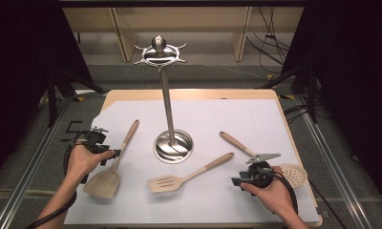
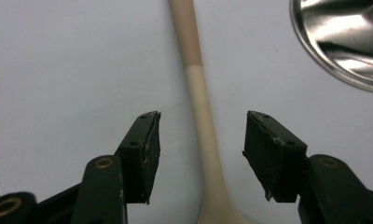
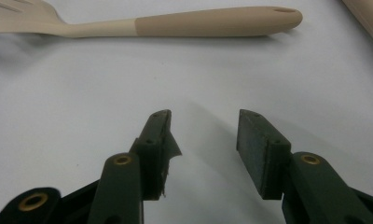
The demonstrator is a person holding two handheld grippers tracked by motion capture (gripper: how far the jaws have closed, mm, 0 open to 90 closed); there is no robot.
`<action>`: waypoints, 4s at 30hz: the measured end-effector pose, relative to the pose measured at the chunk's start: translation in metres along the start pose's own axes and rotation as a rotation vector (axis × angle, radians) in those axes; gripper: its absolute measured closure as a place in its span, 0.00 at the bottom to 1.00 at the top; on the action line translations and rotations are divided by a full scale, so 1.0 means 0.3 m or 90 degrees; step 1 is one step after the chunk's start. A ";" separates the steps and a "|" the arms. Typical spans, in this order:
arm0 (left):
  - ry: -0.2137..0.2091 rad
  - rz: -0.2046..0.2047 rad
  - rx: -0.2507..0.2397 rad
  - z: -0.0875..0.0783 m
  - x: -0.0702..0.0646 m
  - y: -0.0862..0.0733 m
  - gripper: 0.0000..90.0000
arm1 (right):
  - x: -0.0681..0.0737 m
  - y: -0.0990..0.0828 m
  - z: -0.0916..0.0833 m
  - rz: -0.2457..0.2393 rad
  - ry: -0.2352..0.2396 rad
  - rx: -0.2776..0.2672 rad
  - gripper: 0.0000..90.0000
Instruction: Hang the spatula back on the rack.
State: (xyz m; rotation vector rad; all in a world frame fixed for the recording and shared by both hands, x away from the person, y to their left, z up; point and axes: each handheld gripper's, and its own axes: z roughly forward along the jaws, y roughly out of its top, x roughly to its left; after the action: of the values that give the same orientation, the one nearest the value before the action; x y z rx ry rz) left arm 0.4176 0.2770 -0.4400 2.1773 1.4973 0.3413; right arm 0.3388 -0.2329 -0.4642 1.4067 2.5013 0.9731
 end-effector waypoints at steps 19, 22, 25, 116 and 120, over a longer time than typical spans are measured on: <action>-0.009 -0.029 0.137 0.086 -0.016 0.061 0.66 | 0.011 -0.004 0.001 -0.007 -0.007 -0.003 0.61; 0.014 -0.048 0.144 0.104 -0.019 0.071 0.68 | 0.012 -0.003 -0.003 -0.009 -0.005 0.008 0.61; 0.009 -0.044 0.174 0.117 -0.022 0.078 0.72 | 0.013 -0.005 -0.001 -0.015 -0.005 0.011 0.61; -0.131 0.039 -0.405 -0.320 -0.145 -0.088 0.87 | 0.007 0.002 -0.017 -0.007 0.013 -0.012 0.63; -0.136 0.047 -0.410 -0.330 -0.158 -0.077 0.87 | 0.007 0.002 -0.017 -0.007 0.012 -0.012 0.63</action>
State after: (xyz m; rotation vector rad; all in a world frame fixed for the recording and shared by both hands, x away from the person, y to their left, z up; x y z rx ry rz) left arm 0.3361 0.2636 -0.3642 1.6898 1.0077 0.5137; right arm 0.3361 -0.2335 -0.4594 1.3835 2.5045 1.0097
